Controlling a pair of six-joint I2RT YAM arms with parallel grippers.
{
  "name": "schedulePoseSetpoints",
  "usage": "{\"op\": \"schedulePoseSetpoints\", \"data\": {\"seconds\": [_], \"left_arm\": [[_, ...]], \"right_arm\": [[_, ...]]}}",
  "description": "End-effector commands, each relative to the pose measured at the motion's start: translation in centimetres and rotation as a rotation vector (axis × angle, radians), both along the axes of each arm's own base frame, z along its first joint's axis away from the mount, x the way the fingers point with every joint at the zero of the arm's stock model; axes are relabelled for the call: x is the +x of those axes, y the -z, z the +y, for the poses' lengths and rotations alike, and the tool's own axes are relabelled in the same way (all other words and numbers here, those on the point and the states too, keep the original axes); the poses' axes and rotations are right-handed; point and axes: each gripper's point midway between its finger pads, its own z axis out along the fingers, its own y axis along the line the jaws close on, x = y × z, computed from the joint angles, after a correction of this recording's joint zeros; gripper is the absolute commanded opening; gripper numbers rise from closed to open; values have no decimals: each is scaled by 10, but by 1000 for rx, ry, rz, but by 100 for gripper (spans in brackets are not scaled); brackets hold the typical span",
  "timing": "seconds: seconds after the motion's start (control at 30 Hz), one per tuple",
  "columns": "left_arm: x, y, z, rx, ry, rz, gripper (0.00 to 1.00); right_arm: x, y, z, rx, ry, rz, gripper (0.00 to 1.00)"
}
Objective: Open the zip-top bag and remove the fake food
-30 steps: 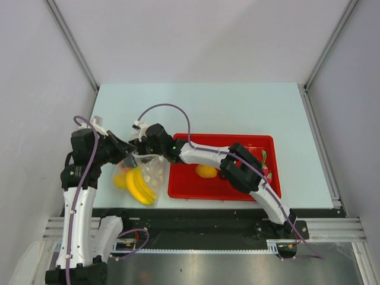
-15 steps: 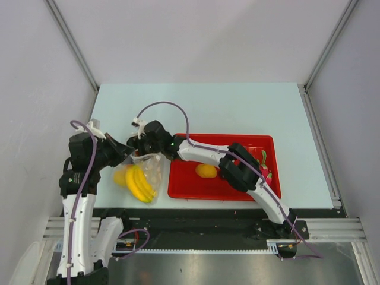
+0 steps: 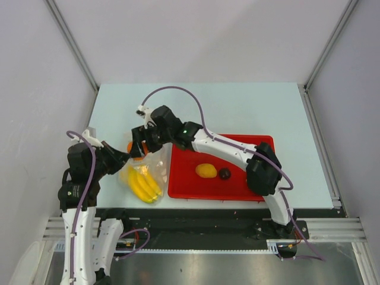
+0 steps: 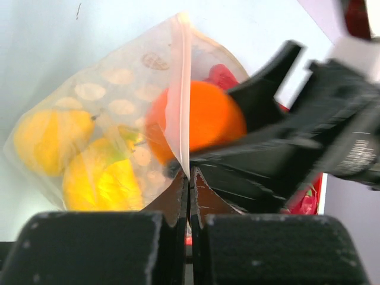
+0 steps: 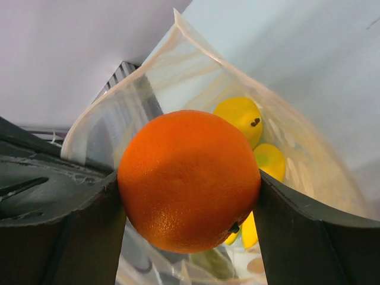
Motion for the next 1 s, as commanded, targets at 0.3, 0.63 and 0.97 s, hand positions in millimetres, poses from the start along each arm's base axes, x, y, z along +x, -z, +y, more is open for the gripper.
{"op": "schedulePoseSetpoints", "data": {"seconds": [0.3,0.63,0.97], "left_arm": [[-9,-2,6,41,-23,-39,0],[-10,-15,6,53,-18,-69,0],[-11,-21,-1,25,14,-90,0]], "right_arm": [[6,-99,-111,-31,152,-143,35],[12,33,-212,-399,244,-40,41],[-38,133,-191,-575,113,98,64]]}}
